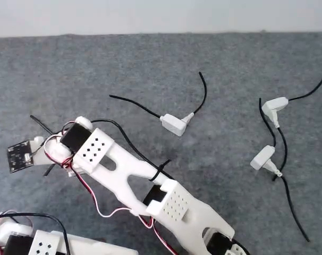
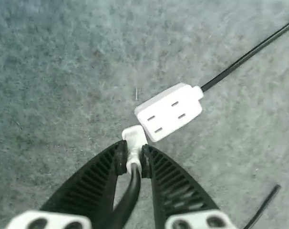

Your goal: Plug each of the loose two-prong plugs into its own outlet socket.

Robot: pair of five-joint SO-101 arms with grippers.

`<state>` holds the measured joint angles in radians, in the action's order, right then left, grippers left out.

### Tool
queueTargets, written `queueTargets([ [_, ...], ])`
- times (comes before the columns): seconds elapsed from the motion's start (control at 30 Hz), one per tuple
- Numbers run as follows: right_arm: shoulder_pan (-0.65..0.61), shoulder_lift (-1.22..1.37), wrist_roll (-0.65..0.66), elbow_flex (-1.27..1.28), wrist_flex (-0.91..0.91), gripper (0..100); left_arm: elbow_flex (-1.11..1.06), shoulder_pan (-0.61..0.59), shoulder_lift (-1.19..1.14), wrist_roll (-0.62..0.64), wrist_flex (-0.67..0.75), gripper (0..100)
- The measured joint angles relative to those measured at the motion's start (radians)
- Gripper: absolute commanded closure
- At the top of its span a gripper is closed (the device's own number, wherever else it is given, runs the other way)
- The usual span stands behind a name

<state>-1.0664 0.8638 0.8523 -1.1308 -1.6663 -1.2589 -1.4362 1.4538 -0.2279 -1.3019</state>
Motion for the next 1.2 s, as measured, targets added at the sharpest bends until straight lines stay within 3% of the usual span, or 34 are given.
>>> queueTargets([
  [1.2, 0.008, 0.089, 0.107, -0.074, 0.081, 99.1, 0.0, 0.0, 0.0, 0.002, 0.0, 81],
])
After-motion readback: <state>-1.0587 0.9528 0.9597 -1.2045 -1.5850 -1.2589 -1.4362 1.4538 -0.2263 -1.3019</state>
